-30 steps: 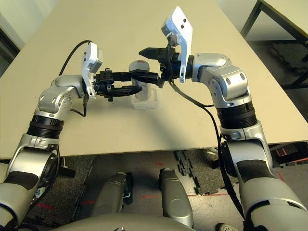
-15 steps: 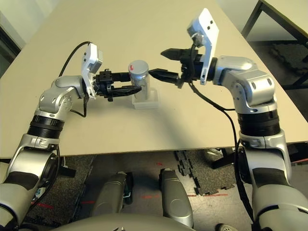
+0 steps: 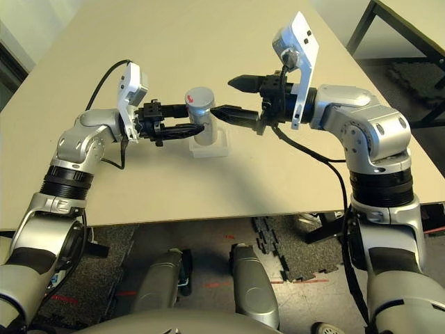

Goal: Pour the medicine from the bottle into the box.

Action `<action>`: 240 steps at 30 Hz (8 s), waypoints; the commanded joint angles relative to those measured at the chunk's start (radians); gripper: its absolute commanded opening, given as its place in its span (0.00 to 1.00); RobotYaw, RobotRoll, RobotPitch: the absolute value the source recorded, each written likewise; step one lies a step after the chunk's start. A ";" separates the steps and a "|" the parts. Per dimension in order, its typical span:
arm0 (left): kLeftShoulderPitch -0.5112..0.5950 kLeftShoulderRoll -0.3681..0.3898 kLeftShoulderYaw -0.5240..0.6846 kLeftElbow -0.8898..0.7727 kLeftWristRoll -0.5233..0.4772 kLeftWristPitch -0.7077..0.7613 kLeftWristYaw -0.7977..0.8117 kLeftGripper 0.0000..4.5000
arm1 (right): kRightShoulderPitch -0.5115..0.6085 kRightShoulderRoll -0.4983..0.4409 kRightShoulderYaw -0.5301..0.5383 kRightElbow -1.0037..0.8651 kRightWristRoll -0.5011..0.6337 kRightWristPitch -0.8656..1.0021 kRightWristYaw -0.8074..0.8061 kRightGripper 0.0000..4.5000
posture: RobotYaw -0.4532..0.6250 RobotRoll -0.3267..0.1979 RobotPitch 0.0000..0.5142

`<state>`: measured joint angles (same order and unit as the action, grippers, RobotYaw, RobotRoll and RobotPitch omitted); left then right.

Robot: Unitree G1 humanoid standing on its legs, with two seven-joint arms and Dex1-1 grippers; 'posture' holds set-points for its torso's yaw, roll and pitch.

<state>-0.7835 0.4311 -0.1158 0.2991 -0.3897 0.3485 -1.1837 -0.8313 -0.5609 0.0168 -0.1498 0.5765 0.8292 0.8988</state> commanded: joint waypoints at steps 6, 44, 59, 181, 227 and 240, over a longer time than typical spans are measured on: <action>-0.011 -0.007 -0.003 0.002 0.008 0.002 -0.008 0.53 | -0.066 0.033 0.102 0.077 -0.053 -0.042 0.040 1.00 | 0.33 0.62 0.25; -0.020 -0.016 -0.006 0.036 0.024 -0.016 -0.015 0.53 | -0.089 0.064 0.111 0.109 -0.094 -0.101 0.069 1.00 | 0.32 0.62 0.23; -0.019 -0.020 -0.004 0.021 0.020 -0.013 -0.013 0.53 | -0.080 0.067 0.125 0.132 -0.124 -0.114 0.079 1.00 | 0.32 0.62 0.23; -0.699 -0.008 -0.685 0.960 1.315 -1.108 0.858 0.53 | 0.315 0.007 0.193 0.033 -0.286 0.045 -0.239 1.00 | 0.30 0.62 0.15; -0.300 -0.184 0.327 0.979 0.333 -0.493 0.769 0.53 | 0.326 0.030 0.156 0.041 -0.313 0.045 -0.225 1.00 | 0.29 0.62 0.23; -0.342 -0.143 0.160 0.968 0.507 -0.582 0.795 0.53 | 0.324 0.041 0.154 0.039 -0.310 0.059 -0.234 1.00 | 0.29 0.62 0.25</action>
<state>-1.0670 0.2631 0.1056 1.2895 0.0415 -0.1752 -0.3798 -0.5108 -0.5238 0.1824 -0.0985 0.2575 0.8800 0.6661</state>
